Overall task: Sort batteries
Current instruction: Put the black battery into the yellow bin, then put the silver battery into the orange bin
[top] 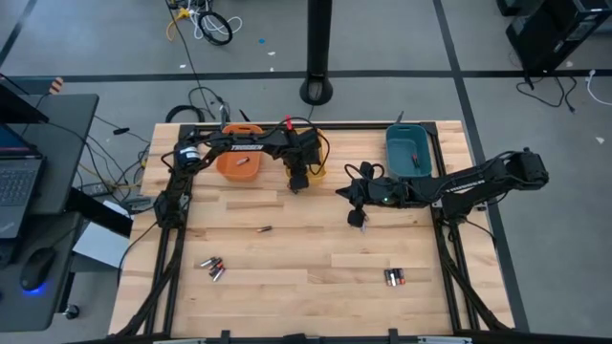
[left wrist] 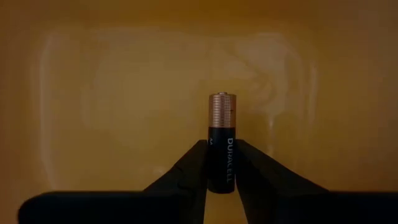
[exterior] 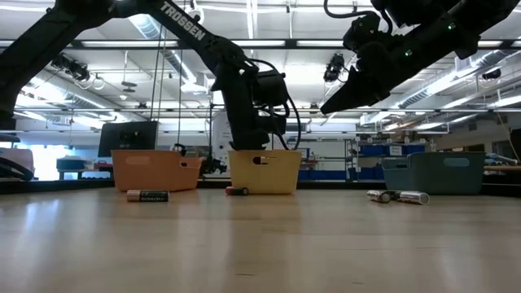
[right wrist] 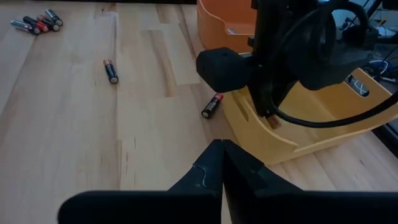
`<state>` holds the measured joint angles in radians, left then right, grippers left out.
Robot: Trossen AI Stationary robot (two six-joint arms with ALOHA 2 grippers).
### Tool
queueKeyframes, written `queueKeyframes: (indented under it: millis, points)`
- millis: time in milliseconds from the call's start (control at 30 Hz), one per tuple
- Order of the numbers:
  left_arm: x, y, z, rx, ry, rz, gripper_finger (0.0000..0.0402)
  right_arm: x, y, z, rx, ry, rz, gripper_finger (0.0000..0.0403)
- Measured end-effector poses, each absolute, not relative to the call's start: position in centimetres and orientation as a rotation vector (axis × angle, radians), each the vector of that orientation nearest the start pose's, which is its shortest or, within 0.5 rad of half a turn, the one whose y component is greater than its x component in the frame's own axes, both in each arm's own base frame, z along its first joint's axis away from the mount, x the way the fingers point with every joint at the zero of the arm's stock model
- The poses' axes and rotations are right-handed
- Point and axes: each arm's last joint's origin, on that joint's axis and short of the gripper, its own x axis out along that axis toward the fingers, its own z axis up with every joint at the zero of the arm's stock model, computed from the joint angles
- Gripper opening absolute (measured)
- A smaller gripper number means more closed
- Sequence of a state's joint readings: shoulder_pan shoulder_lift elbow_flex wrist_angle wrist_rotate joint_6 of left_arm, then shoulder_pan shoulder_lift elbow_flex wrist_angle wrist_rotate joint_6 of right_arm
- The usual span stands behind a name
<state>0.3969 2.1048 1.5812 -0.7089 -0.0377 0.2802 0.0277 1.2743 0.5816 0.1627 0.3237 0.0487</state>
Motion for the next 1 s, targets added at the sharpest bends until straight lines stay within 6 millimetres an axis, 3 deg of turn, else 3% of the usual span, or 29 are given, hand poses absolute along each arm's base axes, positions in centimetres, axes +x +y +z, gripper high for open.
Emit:
queueKeyframes:
  millis: [267, 633, 767, 1000]
  points:
    - [39.6, 16.5, 19.8, 0.166, 1.253, 0.314, 0.0075, 25.2, -0.2, 19.8, -0.075, 0.521, -0.294, 0.0014]
    - [37.7, 15.5, 26.7, 0.199, 1.039, 0.367, 0.0015, 25.4, -0.2, 20.0, -0.111, 0.493, -0.284, 0.0012]
    - [37.0, 14.7, 27.2, 0.216, 0.941, 0.377, 0.0006, 26.0, -0.2, 20.4, -0.125, 0.416, -0.281, 0.0012]
    - [33.9, 12.0, 26.5, 0.246, 0.784, 0.377, 0.0009, 28.2, -0.1, 17.7, -0.149, 0.411, -0.272, 0.0012]
